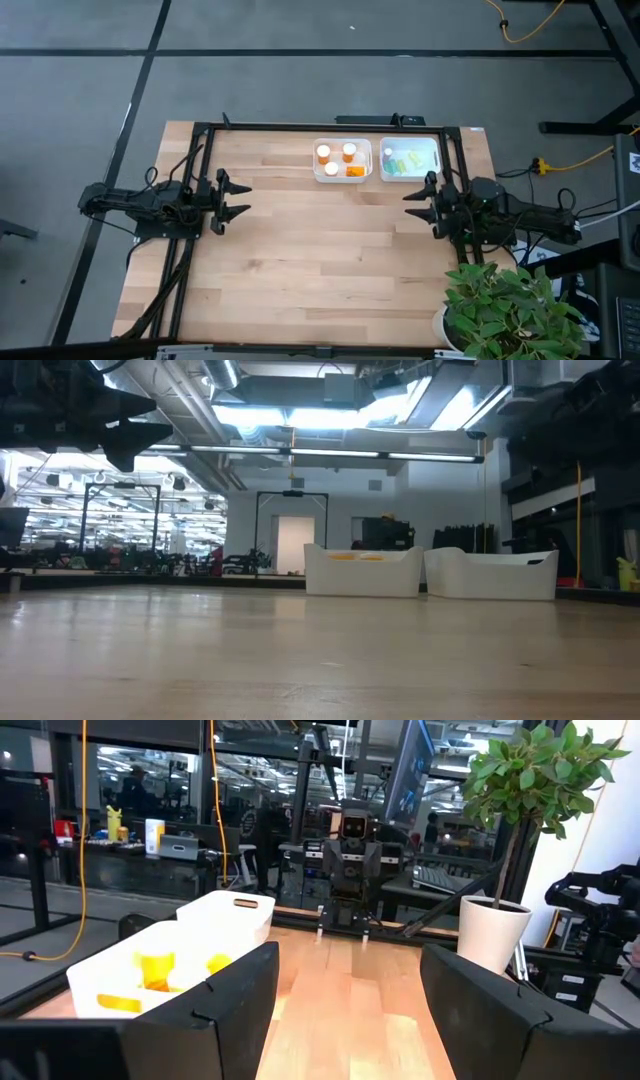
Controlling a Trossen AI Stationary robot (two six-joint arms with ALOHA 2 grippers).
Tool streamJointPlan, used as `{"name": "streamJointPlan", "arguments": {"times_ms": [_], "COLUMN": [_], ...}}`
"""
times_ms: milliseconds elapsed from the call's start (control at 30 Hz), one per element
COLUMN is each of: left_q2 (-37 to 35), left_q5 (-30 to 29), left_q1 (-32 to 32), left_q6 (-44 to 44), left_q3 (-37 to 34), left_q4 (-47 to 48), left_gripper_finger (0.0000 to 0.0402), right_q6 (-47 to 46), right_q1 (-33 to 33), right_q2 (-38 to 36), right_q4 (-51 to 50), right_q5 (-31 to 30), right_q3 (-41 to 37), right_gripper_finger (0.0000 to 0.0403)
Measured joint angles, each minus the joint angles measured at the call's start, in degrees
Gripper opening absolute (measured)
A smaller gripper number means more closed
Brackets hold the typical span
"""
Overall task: Pick and place medicine bottles into bin by pill shape (circle, oval)
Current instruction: Return to Home Position
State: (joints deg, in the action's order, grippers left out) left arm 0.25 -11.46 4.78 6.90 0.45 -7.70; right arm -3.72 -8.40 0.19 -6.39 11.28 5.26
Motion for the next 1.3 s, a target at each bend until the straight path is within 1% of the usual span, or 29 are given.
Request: {"name": "streamJointPlan", "arguments": {"times_ms": [133,367,633,833,1300], "left_q2": [0.0,0.0,0.0,0.0,0.0], "left_q5": [-0.01,-0.02,-0.02,-0.01,-0.01], "left_q1": [0.02,0.0,0.0,0.02,0.0], "left_q6": [0.0,0.0,0.0,0.0,0.0], "left_q3": [0.0,0.0,0.0,0.0,0.0], "left_q4": [0.0,0.0,0.0,0.0,0.0], "left_gripper_finger": [0.0237,0.0237,0.0237,0.0237,0.0237], "right_q6": [3.46,-0.43,-0.35,-0.33,-0.31], "right_q1": [0.02,0.02,0.02,0.02,0.02], "right_q2": [0.0,0.02,0.02,-0.11,0.09], "right_q4": [-2.74,-4.39,-4.53,-7.61,-7.64], "right_q5": [0.82,0.84,0.82,0.84,0.82], "right_q3": [0.0,0.0,0.0,0.0,0.0], "right_gripper_finger": [0.0171,0.0171,0.0171,0.0171,0.0171]}}
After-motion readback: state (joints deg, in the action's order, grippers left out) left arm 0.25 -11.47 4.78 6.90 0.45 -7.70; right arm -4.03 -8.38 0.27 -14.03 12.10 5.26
